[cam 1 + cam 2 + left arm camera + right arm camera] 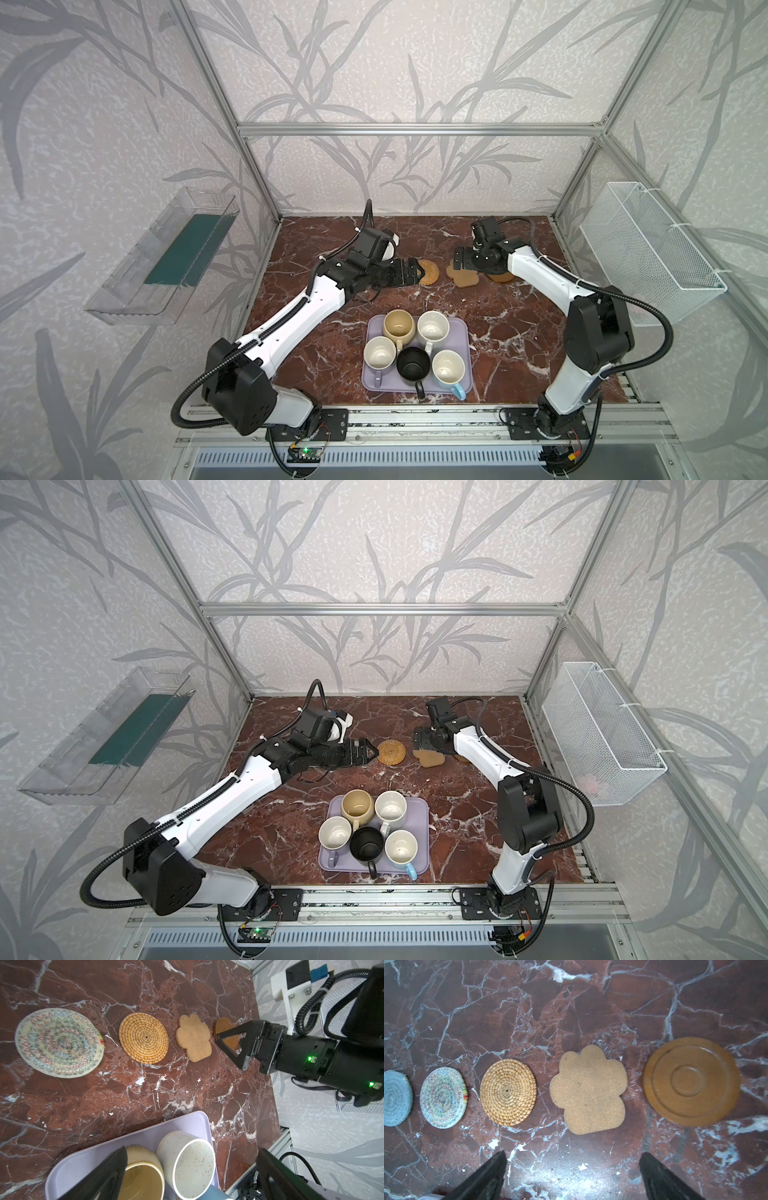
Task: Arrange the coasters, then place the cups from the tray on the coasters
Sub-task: 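Move right gripper farther out over the round wooden coaster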
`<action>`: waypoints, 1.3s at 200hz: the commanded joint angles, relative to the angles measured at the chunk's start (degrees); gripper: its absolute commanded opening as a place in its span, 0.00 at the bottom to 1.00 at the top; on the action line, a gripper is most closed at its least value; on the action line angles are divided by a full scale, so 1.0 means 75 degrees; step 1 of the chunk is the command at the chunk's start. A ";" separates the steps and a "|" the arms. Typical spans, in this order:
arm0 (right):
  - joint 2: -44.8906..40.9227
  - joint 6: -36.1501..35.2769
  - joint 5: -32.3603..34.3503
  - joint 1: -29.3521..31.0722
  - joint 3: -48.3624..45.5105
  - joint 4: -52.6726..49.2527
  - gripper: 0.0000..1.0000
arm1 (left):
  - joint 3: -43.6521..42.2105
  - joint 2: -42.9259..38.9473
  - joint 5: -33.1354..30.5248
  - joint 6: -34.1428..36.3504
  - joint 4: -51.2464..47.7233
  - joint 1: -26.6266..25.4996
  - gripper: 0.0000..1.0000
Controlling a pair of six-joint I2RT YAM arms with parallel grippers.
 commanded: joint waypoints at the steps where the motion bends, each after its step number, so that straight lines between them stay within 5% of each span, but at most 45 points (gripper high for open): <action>1: -0.0023 -0.0612 0.0035 -0.0443 0.0300 -0.0244 0.99 | 0.0523 0.0249 0.0285 0.0056 -0.0091 -0.0116 0.99; 94: 0.1686 -0.1865 -0.0046 -0.2228 0.1321 -0.1197 0.99 | 0.1214 0.1260 -0.0026 0.0159 -0.0677 -0.0308 0.99; 260: 0.3404 -0.2076 -0.0040 -0.2774 0.2356 -0.1860 0.59 | 0.1862 0.2251 0.0524 0.0001 -0.0182 -0.0340 0.99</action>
